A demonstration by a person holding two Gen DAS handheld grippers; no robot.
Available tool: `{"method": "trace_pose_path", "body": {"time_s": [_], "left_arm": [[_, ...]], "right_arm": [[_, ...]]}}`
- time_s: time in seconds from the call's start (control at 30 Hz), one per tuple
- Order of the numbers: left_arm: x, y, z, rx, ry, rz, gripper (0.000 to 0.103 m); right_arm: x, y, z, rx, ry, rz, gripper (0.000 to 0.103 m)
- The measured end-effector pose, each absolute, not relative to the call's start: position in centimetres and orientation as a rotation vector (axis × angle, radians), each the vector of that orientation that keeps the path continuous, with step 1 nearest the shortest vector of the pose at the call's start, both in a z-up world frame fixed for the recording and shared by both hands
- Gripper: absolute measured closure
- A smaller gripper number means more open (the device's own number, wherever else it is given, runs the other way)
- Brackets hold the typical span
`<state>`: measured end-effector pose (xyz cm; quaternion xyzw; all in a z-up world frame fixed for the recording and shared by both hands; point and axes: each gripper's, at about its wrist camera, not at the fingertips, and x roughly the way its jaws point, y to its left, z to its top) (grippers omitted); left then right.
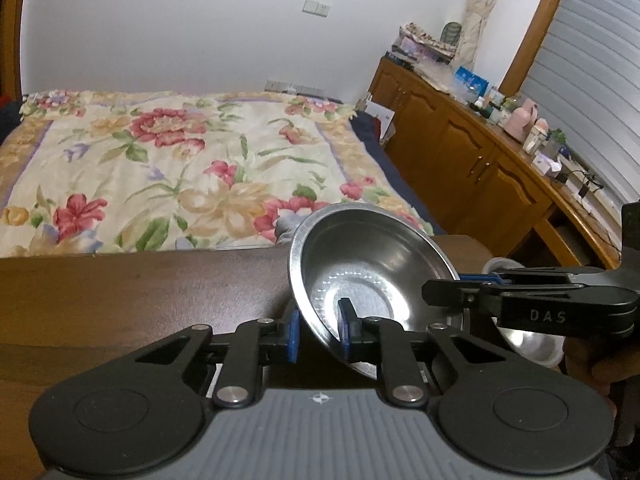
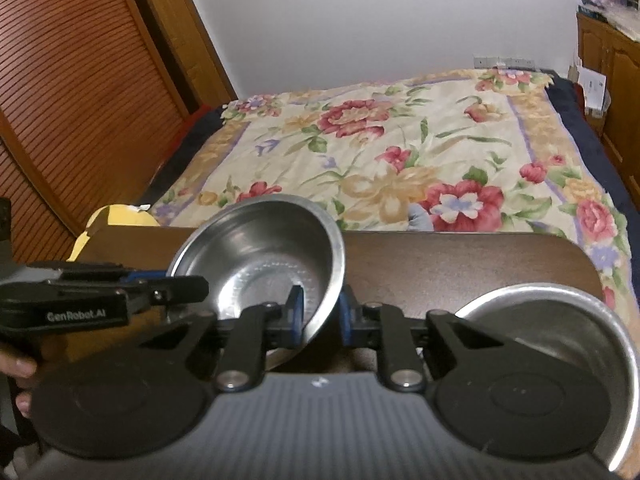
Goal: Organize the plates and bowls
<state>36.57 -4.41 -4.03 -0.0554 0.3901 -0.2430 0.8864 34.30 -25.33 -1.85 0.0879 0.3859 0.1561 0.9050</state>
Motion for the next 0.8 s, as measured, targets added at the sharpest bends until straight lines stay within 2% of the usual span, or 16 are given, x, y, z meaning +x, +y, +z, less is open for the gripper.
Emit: {"method": "trace_pose_path", "body": {"time_s": [0.8], "left_arm": [[29.8,-4.6,1.1,-0.064,0.697,-0.556,0.083]], "right_arm": [[28.7,-26.1,2.4,0.187,0.692,0.298,0.083]]}}
